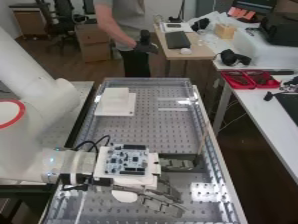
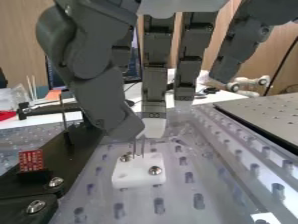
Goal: Grab the paper clip and place it in the clear container
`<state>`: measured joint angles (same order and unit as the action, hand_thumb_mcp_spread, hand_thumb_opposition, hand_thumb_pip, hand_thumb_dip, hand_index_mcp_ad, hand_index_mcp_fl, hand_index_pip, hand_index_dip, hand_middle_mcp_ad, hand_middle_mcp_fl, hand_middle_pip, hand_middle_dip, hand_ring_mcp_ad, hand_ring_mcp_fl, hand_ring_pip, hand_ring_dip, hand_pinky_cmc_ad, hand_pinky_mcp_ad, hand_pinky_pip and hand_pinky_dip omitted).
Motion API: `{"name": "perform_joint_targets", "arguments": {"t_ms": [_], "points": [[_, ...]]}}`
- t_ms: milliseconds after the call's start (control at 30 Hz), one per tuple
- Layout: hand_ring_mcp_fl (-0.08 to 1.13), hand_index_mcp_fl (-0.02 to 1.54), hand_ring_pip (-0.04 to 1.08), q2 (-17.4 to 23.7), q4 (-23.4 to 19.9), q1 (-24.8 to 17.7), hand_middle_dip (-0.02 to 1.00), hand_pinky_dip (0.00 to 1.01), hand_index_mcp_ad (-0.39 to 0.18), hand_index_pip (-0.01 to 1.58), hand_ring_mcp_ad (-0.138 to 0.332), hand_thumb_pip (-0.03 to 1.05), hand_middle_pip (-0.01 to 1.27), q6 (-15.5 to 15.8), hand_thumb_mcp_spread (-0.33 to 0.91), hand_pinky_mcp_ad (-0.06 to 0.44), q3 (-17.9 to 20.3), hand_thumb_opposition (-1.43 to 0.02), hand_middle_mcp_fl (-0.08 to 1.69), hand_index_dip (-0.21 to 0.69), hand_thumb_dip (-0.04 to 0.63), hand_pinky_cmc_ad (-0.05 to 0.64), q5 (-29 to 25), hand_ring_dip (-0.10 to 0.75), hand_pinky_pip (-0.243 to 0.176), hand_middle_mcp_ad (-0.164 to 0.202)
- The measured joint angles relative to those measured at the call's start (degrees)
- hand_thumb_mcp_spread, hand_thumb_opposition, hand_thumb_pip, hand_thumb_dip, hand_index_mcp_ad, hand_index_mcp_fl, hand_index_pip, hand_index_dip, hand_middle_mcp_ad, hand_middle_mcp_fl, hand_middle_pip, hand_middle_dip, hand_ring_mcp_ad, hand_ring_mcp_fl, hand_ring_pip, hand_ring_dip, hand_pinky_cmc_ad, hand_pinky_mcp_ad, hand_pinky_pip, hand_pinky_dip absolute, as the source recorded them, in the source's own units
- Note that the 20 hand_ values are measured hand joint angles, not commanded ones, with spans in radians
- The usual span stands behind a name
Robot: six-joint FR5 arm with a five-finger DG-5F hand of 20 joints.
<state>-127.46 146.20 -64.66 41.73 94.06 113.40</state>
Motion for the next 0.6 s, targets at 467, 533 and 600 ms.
{"name": "perform_joint_targets", "arguments": {"t_ms": [467, 533, 600], "points": [[0.38, 0.19, 0.21, -0.28, -0.02, -0.03, 0.73, 0.2, -0.169, 0.23, 0.037, 0.72, 0.76, -0.18, 0.65, 0.234, -0.22, -0.92, 0.62, -0.182, 0.298, 0.443, 0.21, 0.515, 0.066, -0.031], [0.38, 0.19, 0.21, -0.37, 0.25, -0.02, 0.73, 0.2, -0.169, 0.23, 0.037, 0.72, 0.73, -0.56, 0.64, 0.23, -0.39, -0.91, 0.58, -0.182, 0.298, 0.443, 0.3, 0.515, 0.066, -0.031], [0.38, 0.19, 0.21, -0.5, 0.52, 0.01, 0.73, 0.2, -0.169, 0.23, 0.035, 0.72, 0.71, -1.06, 0.62, 0.234, -0.62, -0.9, 0.57, -0.182, 0.298, 0.461, 0.52, 0.515, 0.066, -0.031]]}}
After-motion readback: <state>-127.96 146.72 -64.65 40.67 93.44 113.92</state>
